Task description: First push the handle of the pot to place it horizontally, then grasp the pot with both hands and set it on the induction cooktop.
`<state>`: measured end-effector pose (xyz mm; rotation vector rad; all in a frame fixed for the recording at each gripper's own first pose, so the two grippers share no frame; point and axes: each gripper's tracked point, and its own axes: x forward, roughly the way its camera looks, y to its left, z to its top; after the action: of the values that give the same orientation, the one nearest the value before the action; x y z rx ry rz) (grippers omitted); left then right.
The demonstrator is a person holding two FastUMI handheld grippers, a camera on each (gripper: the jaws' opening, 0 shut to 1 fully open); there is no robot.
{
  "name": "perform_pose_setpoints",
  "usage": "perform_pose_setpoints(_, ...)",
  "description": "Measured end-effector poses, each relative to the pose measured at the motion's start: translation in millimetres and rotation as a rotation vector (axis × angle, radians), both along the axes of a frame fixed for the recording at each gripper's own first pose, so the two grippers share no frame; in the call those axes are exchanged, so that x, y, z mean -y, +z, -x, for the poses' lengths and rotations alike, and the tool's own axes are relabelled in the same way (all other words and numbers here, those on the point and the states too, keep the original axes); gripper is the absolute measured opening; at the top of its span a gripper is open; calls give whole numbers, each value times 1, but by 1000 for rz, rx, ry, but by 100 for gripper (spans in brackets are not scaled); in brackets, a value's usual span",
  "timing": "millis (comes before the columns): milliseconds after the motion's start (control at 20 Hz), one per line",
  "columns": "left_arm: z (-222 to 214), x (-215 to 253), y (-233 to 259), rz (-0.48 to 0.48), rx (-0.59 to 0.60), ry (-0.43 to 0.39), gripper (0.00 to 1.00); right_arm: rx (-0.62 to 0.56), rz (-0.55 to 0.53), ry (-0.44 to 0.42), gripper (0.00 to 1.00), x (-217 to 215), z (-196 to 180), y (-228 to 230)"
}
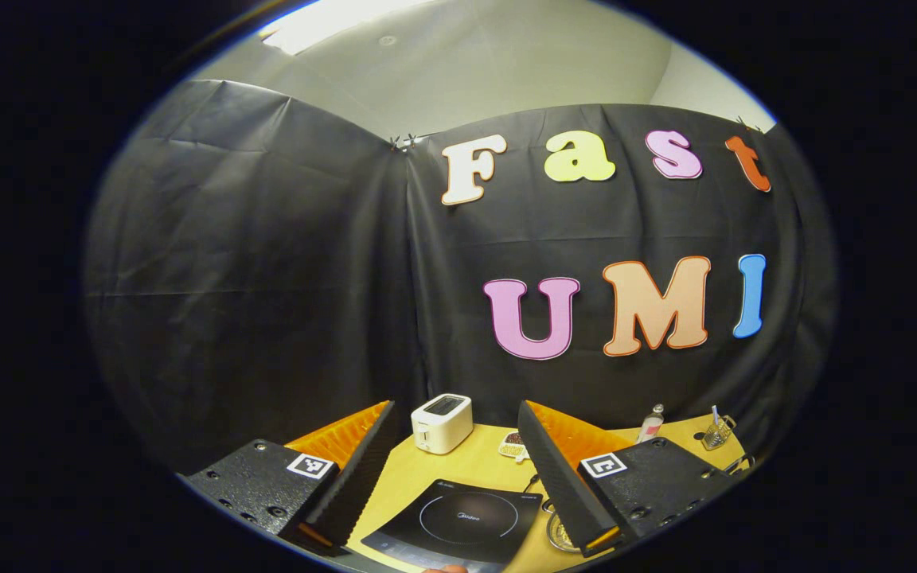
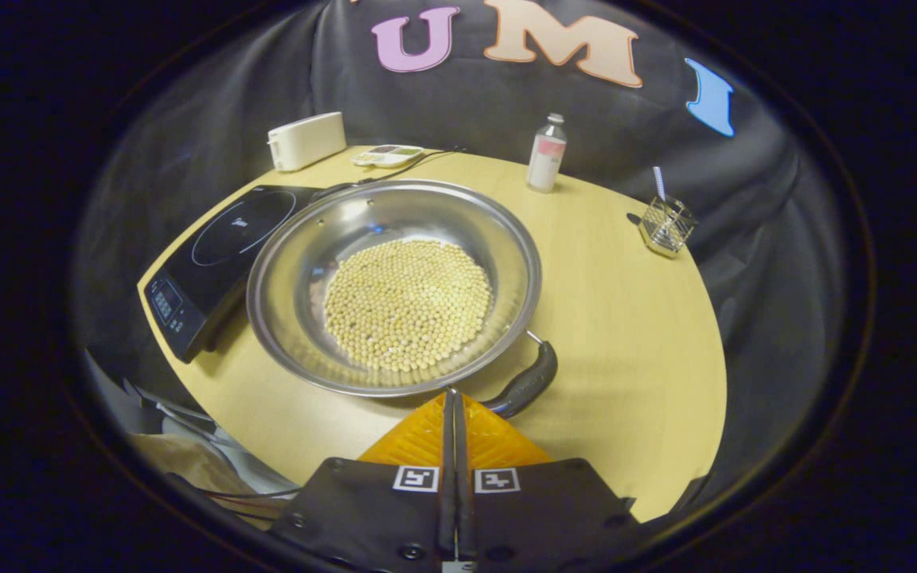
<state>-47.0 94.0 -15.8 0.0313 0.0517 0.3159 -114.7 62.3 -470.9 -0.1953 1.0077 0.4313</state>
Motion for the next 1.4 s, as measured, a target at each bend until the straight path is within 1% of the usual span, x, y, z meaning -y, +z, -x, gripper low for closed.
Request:
perform_pose_setpoints(50, -1, 0, 0, -1, -1, 0, 97, 3, 6, 0, 4, 3, -4, -2)
perform_pose_setpoints(100, -1, 0, -1, -2, -1, 0, 95, 7, 11, 1, 3, 6, -8, -2)
perform_pose_setpoints(450, -8, 2, -2, -6, -2, 11, 95, 28, 52, 7, 4, 22, -38, -10)
perform_pose_setpoints(700, -11, -1, -6, -4, -7, 26, 95, 54, 88, -21, 2, 36, -63, -12)
perform_pose_setpoints(800, -13, -1, -6, -4, -10, 31, 97, 58, 95, -38, 2, 42, -72, -13)
perform_pose_setpoints(950, -16, 0, -7, -5, -11, 36, 97, 55, 84, -54, 4, 44, -75, -12)
perform_pose_setpoints(1000, -16, 1, -7, -6, -13, 36, 95, 59, 89, -52, 4, 45, -79, -13)
perform_pose_setpoints(1050, -17, 1, -7, -7, -15, 36, 97, 64, 95, -50, 7, 45, -81, -14)
perform_pose_setpoints(1100, -18, 2, -9, -8, -15, 35, 95, 65, 100, -47, 4, 45, -84, -15)
perform_pose_setpoints(1200, -21, 5, -11, -7, -20, 30, 97, 66, 100, -46, 4, 44, -85, -14)
perform_pose_setpoints(1250, -23, 6, -12, -6, -24, 28, 95, 65, 99, -49, 4, 45, -84, -13)
perform_pose_setpoints(1400, -28, 11, -21, 0, -41, 15, 97, 68, 91, -62, 4, 49, -81, -7)
